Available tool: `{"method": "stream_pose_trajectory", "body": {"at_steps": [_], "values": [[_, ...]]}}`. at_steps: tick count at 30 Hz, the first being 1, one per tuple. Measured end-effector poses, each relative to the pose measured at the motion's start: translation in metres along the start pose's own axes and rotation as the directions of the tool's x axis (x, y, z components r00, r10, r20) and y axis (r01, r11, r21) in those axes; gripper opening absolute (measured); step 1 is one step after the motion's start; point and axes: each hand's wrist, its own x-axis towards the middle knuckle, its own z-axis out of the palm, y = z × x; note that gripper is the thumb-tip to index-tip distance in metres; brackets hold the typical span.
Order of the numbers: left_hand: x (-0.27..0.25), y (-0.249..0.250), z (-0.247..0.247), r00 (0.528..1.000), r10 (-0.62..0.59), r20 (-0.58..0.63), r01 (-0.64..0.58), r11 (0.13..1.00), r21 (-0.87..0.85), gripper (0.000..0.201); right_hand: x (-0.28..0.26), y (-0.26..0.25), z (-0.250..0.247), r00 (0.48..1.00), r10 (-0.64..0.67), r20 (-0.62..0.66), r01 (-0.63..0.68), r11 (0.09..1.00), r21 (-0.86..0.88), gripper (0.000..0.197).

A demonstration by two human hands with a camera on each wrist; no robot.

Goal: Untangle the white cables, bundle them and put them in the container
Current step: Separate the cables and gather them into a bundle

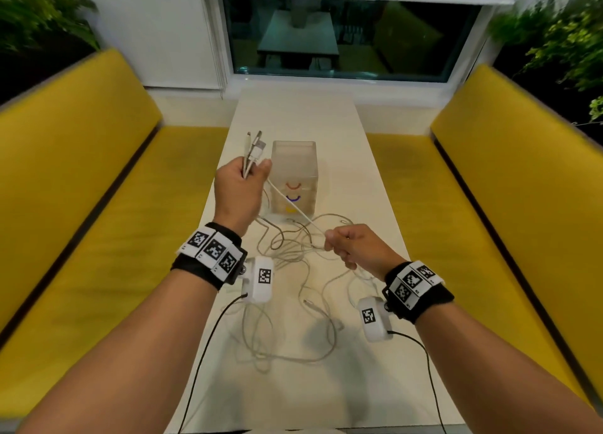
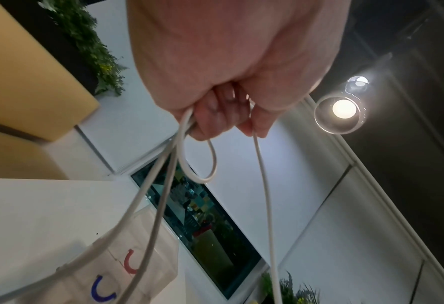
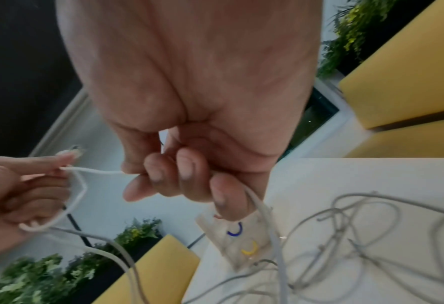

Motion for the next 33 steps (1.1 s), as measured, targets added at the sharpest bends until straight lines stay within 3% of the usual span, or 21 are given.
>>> {"method": "stream_pose_trajectory", "body": {"at_steps": [5, 11, 14, 18, 22, 24, 26, 29, 33], "values": [[0.01, -0.003, -0.008, 0.995, -0.03, -0.09, 0.026, 0.999, -0.047, 0.031, -0.002, 0.026, -0.009, 0.995, 0.089, -0.049, -0.088, 0.996, 0.012, 0.031], [0.026, 0.006, -0.025, 0.948, -0.034, -0.317, -0.005, 0.992, -0.123, 0.023, -0.006, 0.037, -0.016, 0.982, 0.152, -0.113, -0.154, 0.988, -0.006, 0.039], [0.027, 0.006, -0.023, 0.973, -0.055, -0.226, 0.032, 0.994, -0.108, 0.025, -0.006, 0.039, -0.011, 0.976, 0.189, -0.106, -0.174, 0.974, 0.142, 0.037], [0.003, -0.007, -0.005, 0.996, -0.091, -0.003, 0.091, 0.996, 0.017, 0.063, -0.001, 0.018, 0.006, 0.98, 0.188, -0.064, -0.14, 0.884, 0.447, 0.03], [-0.03, -0.015, 0.014, 0.984, -0.097, 0.146, 0.082, 0.991, 0.108, 0.052, 0.003, -0.015, 0.027, 0.99, 0.12, -0.069, -0.067, 0.851, 0.521, 0.022], [-0.043, -0.016, 0.019, 0.988, -0.063, 0.139, 0.038, 0.984, 0.173, 0.044, 0.003, -0.028, 0.035, 0.992, 0.075, -0.105, -0.013, 0.869, 0.494, 0.019], [-0.045, -0.017, 0.018, 0.996, -0.071, 0.055, 0.06, 0.982, 0.179, 0.038, 0.002, -0.038, 0.038, 0.986, 0.056, -0.156, 0.037, 0.841, 0.54, 0.019], [-0.033, -0.022, 0.002, 0.981, -0.185, -0.058, 0.184, 0.983, -0.019, 0.041, -0.001, -0.049, 0.027, 0.967, 0.047, -0.252, 0.126, 0.771, 0.624, 0.021], [-0.023, -0.024, -0.018, 0.962, -0.26, -0.087, 0.246, 0.958, -0.146, 0.046, 0.002, -0.061, 0.0, 0.874, 0.005, -0.486, 0.285, 0.804, 0.521, 0.022]]}}
